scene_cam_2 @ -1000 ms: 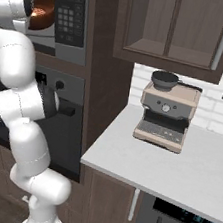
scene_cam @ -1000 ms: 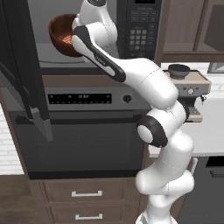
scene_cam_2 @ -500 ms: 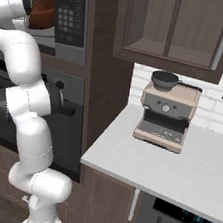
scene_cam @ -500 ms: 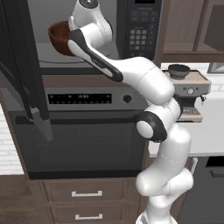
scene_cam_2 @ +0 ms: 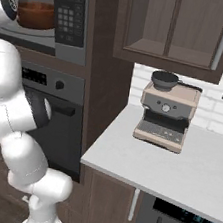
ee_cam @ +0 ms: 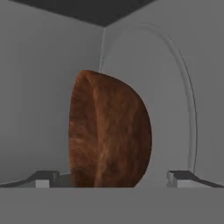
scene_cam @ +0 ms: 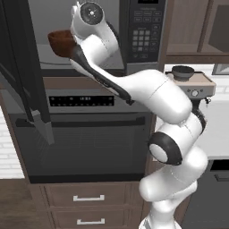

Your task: Open the microwave, place the bowl with waffle inside the microwave, then close the microwave door and turn it on.

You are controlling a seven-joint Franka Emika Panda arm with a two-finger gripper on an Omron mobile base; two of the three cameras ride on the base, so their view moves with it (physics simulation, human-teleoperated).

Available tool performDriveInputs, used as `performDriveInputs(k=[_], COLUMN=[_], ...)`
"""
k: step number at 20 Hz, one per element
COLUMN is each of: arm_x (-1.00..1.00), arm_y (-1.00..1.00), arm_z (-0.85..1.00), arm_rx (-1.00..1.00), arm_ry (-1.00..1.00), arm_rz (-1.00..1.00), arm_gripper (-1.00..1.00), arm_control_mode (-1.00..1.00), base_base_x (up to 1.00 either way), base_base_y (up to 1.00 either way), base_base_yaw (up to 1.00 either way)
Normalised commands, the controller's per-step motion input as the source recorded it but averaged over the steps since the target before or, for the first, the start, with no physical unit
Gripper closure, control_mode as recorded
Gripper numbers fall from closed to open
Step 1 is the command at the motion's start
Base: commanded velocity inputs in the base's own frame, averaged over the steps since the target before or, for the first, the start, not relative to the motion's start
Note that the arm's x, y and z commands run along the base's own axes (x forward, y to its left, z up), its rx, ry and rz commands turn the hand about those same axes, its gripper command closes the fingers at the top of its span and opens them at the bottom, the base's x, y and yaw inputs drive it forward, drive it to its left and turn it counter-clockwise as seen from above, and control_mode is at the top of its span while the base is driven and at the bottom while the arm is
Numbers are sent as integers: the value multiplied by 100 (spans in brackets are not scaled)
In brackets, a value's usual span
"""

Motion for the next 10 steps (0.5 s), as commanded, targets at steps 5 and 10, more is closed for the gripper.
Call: performDriveInputs(k=[5,10], arm_x=[-100,-100], arm_y=[-55,-64], arm_z=[-9,-42], arm_rx=[13,1], arm_ry=[-40,0], arm_rz=[0,-2], arm_gripper=[-100,-100], arm_control_mode=[-100,-100], base_base_x=[0,0], base_base_y=[0,0], base_base_yaw=[0,0])
